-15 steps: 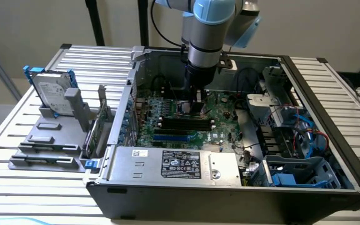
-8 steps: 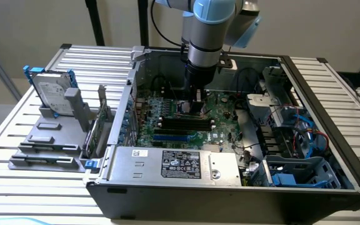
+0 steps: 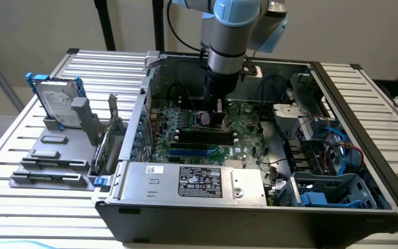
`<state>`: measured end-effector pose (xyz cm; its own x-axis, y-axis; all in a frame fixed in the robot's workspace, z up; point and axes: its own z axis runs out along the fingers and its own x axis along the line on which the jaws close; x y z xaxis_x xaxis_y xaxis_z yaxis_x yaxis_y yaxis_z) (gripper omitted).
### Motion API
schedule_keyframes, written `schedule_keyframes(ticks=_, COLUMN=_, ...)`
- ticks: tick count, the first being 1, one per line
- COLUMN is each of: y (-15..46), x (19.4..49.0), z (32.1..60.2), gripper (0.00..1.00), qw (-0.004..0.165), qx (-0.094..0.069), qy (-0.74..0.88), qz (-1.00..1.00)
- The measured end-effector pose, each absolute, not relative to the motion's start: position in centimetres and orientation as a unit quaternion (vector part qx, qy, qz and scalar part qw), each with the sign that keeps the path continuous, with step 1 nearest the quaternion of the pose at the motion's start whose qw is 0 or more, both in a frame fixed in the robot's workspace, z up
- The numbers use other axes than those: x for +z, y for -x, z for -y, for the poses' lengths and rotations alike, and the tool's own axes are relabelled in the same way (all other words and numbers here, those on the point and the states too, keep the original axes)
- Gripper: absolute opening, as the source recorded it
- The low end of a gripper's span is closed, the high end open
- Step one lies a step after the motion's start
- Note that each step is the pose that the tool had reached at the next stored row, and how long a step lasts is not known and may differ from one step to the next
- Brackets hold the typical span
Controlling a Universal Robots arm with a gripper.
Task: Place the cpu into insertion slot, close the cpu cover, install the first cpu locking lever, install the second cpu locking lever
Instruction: 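Place the cpu into insertion slot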
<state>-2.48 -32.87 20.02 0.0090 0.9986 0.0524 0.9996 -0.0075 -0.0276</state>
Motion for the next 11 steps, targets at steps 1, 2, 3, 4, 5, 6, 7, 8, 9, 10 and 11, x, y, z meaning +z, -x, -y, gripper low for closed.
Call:
schedule_keyframes(ticks=1, y=2.48, x=20.00, z=32.87, gripper=0.54, qw=0.028, qx=-0.009, qy=0.710, qz=0.704)
schedule_keyframes(ticks=2, y=2.48, x=19.99, z=32.87, gripper=0.54, qw=0.028, qx=-0.009, qy=0.710, qz=0.704)
schedule_keyframes(ticks=3, y=2.48, x=19.97, z=32.87, gripper=0.54, qw=0.028, qx=-0.009, qy=0.710, qz=0.704)
schedule_keyframes(ticks=4, y=2.48, x=19.94, z=32.87, gripper=0.54, qw=0.028, qx=-0.009, qy=0.710, qz=0.704)
schedule_keyframes(ticks=5, y=2.48, x=19.93, z=32.87, gripper=0.54, qw=0.028, qx=-0.009, qy=0.710, qz=0.703)
schedule_keyframes(ticks=6, y=2.48, x=19.92, z=32.87, gripper=0.54, qw=0.028, qx=-0.009, qy=0.710, qz=0.703)
schedule_keyframes(ticks=7, y=2.48, x=19.90, z=32.87, gripper=0.54, qw=0.028, qx=-0.009, qy=0.710, qz=0.703)
schedule_keyframes(ticks=8, y=2.47, x=19.90, z=32.87, gripper=0.54, qw=0.028, qx=-0.009, qy=0.710, qz=0.703)
schedule_keyframes(ticks=9, y=2.47, x=19.89, z=32.87, gripper=0.54, qw=0.028, qx=-0.009, qy=0.710, qz=0.703)
schedule_keyframes(ticks=10, y=2.47, x=19.89, z=32.87, gripper=0.54, qw=0.028, qx=-0.008, qy=0.711, qz=0.703)
schedule_keyframes(ticks=11, y=2.46, x=19.88, z=32.87, gripper=0.54, qw=0.028, qx=-0.008, qy=0.711, qz=0.703)
